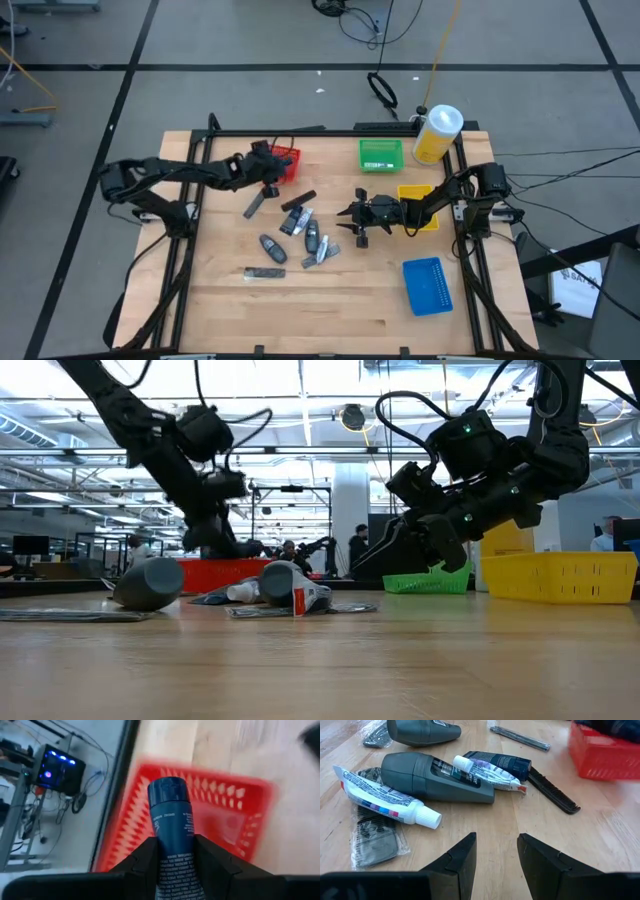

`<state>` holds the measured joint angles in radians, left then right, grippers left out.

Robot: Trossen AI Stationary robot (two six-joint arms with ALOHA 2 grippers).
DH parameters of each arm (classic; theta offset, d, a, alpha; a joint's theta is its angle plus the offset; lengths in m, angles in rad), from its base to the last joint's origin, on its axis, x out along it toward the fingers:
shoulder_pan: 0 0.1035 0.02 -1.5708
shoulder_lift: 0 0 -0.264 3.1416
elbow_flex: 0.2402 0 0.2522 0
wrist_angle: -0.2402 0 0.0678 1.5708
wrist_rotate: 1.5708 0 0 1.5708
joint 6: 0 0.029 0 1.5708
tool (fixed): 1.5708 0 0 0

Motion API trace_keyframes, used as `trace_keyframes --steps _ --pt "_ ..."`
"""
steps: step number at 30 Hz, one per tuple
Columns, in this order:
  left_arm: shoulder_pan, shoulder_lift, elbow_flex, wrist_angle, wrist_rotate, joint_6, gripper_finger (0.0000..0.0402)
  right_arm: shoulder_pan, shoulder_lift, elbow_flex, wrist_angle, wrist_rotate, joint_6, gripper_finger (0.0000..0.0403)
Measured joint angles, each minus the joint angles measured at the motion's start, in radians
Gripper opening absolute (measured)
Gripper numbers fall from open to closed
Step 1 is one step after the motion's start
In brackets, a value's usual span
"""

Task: Pick & Place Travel size toiletries
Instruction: Put the blue shave cream into the red bin, then adjust the red bin

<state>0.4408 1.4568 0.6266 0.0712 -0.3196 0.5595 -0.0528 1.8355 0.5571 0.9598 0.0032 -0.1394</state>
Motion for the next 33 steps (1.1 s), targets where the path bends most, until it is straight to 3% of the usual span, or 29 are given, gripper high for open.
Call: trace_keyframes --steps 16,33 --pt "0.022 0.07 0.0 0.012 0.014 -0.047 0.0115 0.0 0.0 0.0 0.0 0.0 0.0 0.0134" --pt "0.011 0.069 0.051 0.022 -0.026 -0.073 0.023 0.0 0.0 0.0 0.0 0.0 -0.002 0.0134"
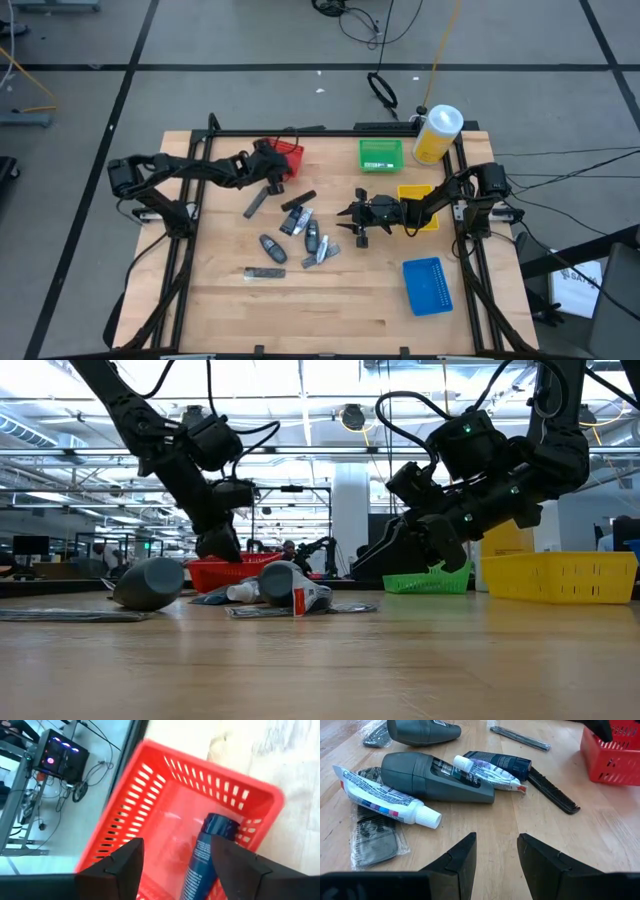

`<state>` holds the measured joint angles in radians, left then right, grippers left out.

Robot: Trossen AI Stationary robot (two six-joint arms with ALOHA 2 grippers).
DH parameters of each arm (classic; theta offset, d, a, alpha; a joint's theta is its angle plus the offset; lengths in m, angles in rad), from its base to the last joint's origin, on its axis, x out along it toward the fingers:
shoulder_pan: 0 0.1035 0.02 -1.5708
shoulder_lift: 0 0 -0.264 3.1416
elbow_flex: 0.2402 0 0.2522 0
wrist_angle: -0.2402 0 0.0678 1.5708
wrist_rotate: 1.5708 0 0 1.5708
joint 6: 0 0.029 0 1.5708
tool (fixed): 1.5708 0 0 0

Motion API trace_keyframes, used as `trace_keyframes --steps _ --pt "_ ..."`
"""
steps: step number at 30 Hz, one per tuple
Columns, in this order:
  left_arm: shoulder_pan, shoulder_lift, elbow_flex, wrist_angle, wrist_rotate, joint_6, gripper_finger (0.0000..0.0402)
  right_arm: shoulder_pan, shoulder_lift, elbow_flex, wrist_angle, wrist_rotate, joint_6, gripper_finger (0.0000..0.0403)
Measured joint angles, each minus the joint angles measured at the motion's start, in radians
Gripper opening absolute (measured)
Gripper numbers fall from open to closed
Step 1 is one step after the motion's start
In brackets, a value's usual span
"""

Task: Pick & Place Travel size toiletries
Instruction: Adjust the red bin

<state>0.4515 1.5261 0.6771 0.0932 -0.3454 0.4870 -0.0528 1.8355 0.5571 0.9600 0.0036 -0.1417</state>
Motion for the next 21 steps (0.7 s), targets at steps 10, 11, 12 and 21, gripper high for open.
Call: trace_keyframes --steps 10,11,12,21 --pt "-0.025 0.0 0.171 -0.296 -0.024 -0.141 0.0287 0.0 0.0 0.0 0.0 0.0 0.0 0.0134" --pt "-0.031 0.0 0.196 -0.337 -0.04 -0.165 0.0292 0.0 0.0 0.0 0.0 0.0 0.0 0.0134" --pt "-0.039 0.0 0.218 -0.376 -0.057 -0.188 0.0295 0.0 0.0 0.0 0.0 0.0 0.0 0.0134" --pt "-0.12 -0.003 0.37 -0.723 -0.001 -0.336 0.0287 0.0 0.0 0.0 0.0 0.0 0.002 0.0134"
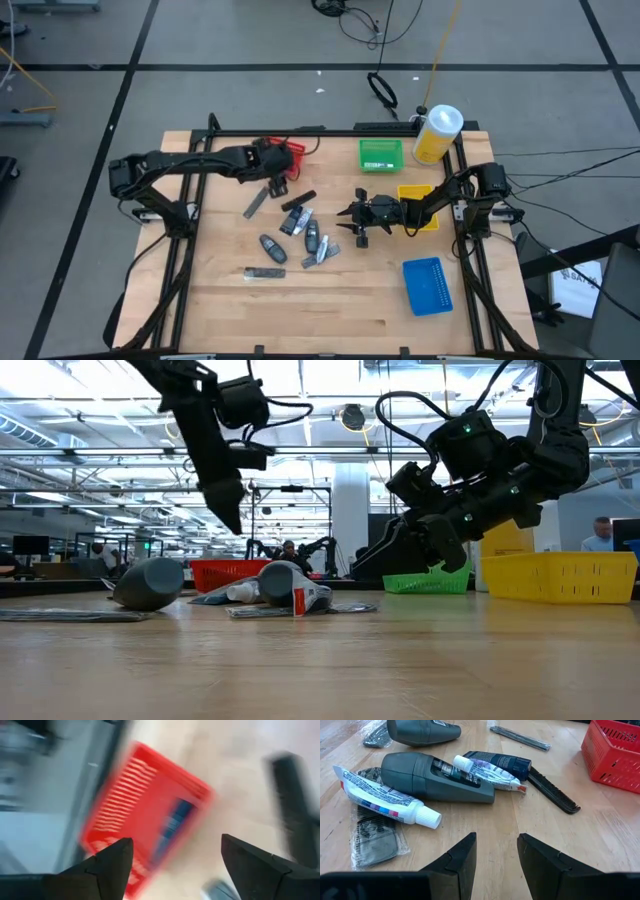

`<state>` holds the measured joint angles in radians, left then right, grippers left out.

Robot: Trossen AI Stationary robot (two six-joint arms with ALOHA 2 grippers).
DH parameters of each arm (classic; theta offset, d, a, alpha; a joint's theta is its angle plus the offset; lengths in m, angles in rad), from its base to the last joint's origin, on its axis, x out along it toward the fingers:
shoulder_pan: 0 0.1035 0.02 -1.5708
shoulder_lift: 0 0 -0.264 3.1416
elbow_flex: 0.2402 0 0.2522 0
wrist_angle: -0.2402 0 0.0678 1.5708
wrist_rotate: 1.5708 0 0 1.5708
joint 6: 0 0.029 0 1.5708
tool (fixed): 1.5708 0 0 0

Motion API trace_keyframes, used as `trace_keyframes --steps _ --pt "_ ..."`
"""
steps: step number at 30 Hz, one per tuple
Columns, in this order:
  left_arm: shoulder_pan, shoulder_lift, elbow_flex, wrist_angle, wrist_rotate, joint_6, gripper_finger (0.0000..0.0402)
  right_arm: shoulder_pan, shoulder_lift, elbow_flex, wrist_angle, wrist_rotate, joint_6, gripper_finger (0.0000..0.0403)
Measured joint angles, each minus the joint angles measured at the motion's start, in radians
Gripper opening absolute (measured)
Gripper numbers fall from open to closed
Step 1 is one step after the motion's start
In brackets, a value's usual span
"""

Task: Pick & Place Travel size toiletries
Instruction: Adjust the red bin, then put the gray deodorant into the yellow bin

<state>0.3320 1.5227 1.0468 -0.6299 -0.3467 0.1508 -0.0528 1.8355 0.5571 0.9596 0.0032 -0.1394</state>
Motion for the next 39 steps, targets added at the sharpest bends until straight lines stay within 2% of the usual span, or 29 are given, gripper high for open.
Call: trace_keyframes --steps 4,6,9,12,17,22,25,30,33,36,39 --pt "-0.015 0.0 -0.017 -0.089 0.223 -0.067 0.025 0.0 0.0 0.0 0.0 0.0 0.0 0.0134" --pt "-0.014 0.005 -0.06 -0.04 0.261 -0.099 0.0224 0.0 0.0 0.0 0.0 0.0 0.0 0.0134" --pt "-0.005 0.025 -0.135 0.091 0.247 -0.126 0.018 0.0 0.0 0.0 0.0 0.0 0.0 0.0134" --pt "0.012 0.056 -0.188 0.291 0.208 -0.14 0.014 0.0 0.0 0.0 0.0 0.0 0.0 0.0134" --pt "0.061 0.125 -0.201 0.536 0.152 -0.151 0.0088 0.0 0.0 0.0 0.0 0.0 0.007 0.0134" --pt "0.095 0.151 -0.201 0.623 0.143 -0.134 0.0055 0.0 0.0 0.0 0.0 0.0 0.016 0.0134" --pt "0.083 0.122 -0.201 0.605 0.167 -0.15 0.004 0.0 0.0 0.0 0.0 0.0 0.016 0.0134" --pt "0.006 0.032 -0.201 0.509 0.232 -0.184 0.002 0.0 0.0 0.0 0.0 -0.003 0.02 0.0134" --pt "-0.078 -0.007 -0.228 0.48 0.2 -0.239 0.0006 0.0 0.0 0.0 -0.002 -0.003 0.02 0.0134" --pt "-0.183 -0.017 -0.32 0.617 0.109 -0.338 0.0003 0.001 0.0 0.0 -0.003 -0.005 0.044 0.0134" --pt "-0.296 -0.017 -0.433 0.852 0.008 -0.47 0.0013 0.001 0.0 0.0 -0.002 -0.007 0.062 0.0134"
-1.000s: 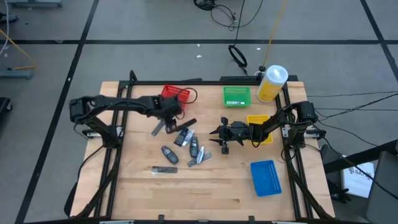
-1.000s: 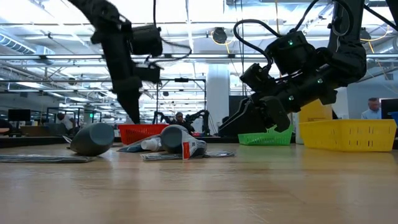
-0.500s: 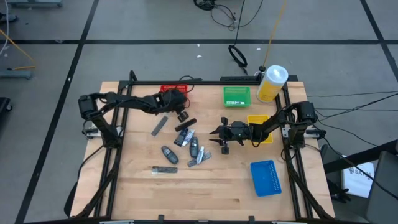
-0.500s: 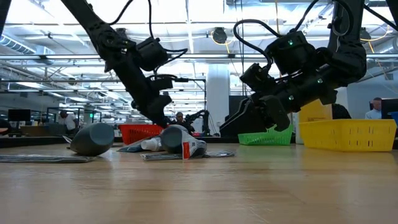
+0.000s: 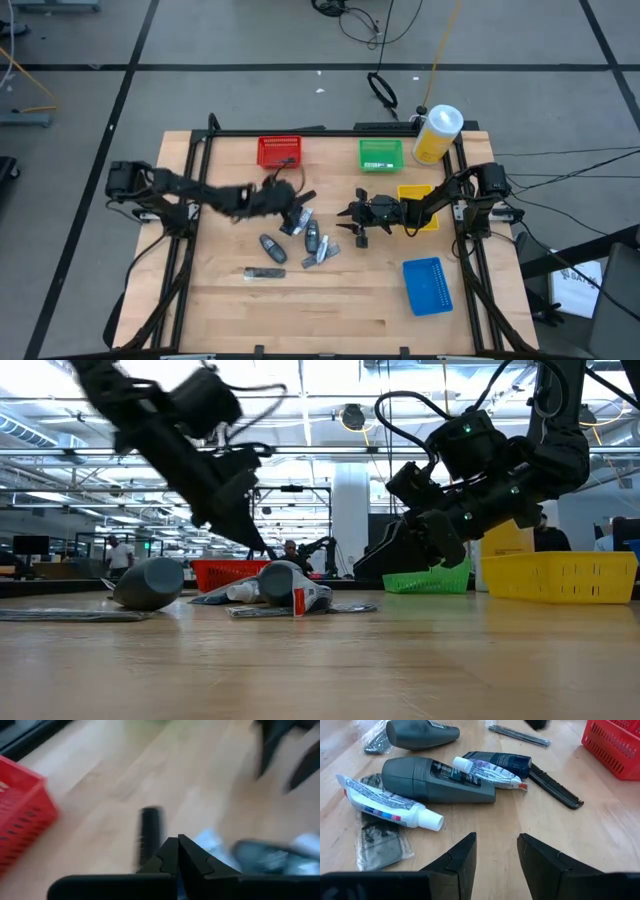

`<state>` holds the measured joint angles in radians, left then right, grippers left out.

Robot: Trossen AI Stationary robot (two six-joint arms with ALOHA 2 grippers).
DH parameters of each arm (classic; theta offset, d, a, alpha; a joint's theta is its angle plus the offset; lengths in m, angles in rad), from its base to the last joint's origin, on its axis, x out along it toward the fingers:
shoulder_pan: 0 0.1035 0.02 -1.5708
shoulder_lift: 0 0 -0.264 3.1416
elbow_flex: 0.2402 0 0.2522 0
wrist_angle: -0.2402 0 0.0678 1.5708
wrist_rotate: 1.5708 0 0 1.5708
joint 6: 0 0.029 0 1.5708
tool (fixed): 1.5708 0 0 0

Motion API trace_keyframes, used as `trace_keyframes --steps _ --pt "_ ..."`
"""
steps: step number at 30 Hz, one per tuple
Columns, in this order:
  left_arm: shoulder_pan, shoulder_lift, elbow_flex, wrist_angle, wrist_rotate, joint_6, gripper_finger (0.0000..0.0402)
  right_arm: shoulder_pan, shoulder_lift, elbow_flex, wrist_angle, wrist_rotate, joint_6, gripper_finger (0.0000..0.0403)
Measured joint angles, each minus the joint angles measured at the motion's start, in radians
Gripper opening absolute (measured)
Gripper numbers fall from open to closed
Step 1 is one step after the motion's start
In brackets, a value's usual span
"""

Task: Pick & Place Travel size toiletries
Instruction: Put the gray deodorant into the yellow bin

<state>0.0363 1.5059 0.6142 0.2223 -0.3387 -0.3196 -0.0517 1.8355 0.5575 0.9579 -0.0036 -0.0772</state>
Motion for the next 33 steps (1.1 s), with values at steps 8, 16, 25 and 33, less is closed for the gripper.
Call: trace_keyframes --steps 8,16,25,33 --pt "-0.266 -0.001 -0.184 0.523 -0.386 -0.169 0.0007 0.013 0.0 0.097 -0.065 -0.177 0.071 0.0163" --pt "-0.376 -0.001 -0.186 0.484 -0.549 -0.244 0.0018 0.114 0.0 0.321 -0.532 -0.283 -0.108 0.0219" --pt "-0.507 0.0 -0.186 0.387 -0.597 -0.373 0.0003 0.241 0.001 0.411 -0.626 -0.202 -0.323 0.0223" --pt "-0.582 0.103 -0.186 0.381 -0.691 -0.46 0.002 0.255 0.001 0.416 -0.508 -0.139 -0.303 0.0215"
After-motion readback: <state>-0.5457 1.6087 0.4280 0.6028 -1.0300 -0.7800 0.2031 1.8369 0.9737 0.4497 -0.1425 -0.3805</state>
